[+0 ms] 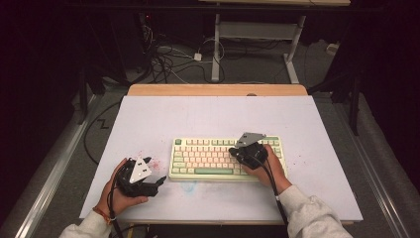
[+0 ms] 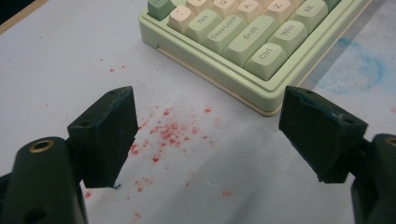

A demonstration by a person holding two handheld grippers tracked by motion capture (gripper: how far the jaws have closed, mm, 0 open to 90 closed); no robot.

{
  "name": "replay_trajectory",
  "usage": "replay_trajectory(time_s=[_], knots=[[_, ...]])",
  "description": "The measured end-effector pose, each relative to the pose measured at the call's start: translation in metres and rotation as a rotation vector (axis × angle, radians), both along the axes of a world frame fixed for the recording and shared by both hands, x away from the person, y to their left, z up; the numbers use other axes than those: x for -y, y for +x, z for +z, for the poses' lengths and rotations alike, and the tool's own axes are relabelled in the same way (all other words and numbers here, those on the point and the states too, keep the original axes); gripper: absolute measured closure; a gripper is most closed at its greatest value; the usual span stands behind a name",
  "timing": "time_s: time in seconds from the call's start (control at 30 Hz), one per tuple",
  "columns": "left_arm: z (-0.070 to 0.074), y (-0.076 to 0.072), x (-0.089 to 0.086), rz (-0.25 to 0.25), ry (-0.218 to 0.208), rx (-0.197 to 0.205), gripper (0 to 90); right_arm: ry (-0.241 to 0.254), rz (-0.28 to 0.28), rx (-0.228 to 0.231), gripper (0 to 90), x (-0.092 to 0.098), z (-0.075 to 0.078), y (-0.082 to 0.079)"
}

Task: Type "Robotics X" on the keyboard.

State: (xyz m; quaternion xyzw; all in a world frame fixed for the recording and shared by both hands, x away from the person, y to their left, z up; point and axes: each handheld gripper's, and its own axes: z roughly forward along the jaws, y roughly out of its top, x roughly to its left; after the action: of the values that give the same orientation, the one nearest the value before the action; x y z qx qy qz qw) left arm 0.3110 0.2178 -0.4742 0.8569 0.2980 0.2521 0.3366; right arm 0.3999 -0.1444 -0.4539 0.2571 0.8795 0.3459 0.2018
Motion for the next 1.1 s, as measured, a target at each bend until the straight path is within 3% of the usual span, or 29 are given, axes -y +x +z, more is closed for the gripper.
replay_trajectory(time_s=[0.4,0.53,1.1], knots=[[-0.0004,-0.0001,0.0004,-0.004,0.004,-0.004,18.4,0.001,-0.003,0.001,89.8,-0.0008,-0.0006,0.0002],[-0.0007,-0.0002,0.0007,-0.005,0.006,-0.006,18.5,-0.021,0.002,-0.003,89.8,-0.0021,-0.0039,0.0011],[-0.0009,-0.0001,0.0014,-0.011,0.015,-0.012,18.9,0.012,-0.001,0.018,89.9,0.0014,0.0031,-0.0026]])
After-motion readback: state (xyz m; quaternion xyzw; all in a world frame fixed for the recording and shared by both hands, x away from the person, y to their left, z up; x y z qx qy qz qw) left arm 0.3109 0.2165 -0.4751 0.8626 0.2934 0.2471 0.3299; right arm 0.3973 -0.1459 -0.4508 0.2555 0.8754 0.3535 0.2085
